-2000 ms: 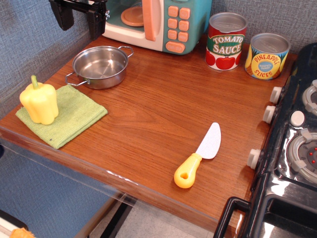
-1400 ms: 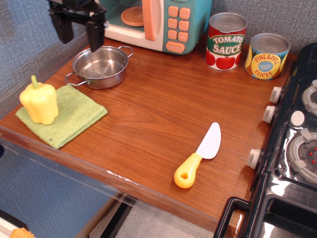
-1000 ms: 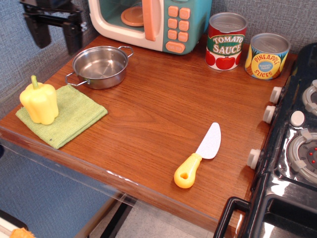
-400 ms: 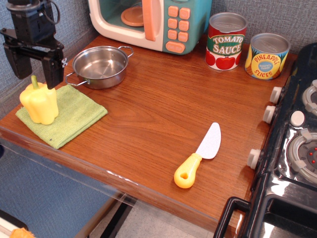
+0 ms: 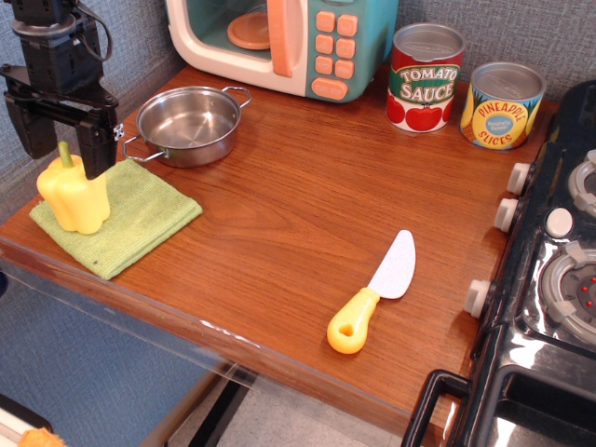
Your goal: Take the pepper and move it between the cans and knife
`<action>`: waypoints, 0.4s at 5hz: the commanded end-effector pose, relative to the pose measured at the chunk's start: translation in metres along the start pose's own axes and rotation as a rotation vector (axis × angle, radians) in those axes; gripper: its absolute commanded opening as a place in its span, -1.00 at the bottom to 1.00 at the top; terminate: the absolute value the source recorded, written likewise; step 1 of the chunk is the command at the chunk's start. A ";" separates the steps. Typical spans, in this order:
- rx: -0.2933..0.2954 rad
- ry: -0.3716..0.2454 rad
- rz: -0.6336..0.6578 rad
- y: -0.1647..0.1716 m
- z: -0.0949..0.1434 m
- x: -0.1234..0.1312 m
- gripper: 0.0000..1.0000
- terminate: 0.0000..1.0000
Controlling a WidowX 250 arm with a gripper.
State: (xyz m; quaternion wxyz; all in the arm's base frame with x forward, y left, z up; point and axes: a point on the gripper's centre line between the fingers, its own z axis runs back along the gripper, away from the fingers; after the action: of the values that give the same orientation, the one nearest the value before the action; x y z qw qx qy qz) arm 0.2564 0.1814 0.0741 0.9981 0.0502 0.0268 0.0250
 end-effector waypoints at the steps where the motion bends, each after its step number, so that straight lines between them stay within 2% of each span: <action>1: 0.010 -0.028 0.012 0.004 0.009 0.001 -1.00 -1.00; 2: 0.009 -0.026 0.018 0.005 0.008 0.002 -1.00 -1.00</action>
State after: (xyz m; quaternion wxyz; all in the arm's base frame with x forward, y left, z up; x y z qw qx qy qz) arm 0.2572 0.1799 0.0728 0.9982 0.0444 0.0261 0.0301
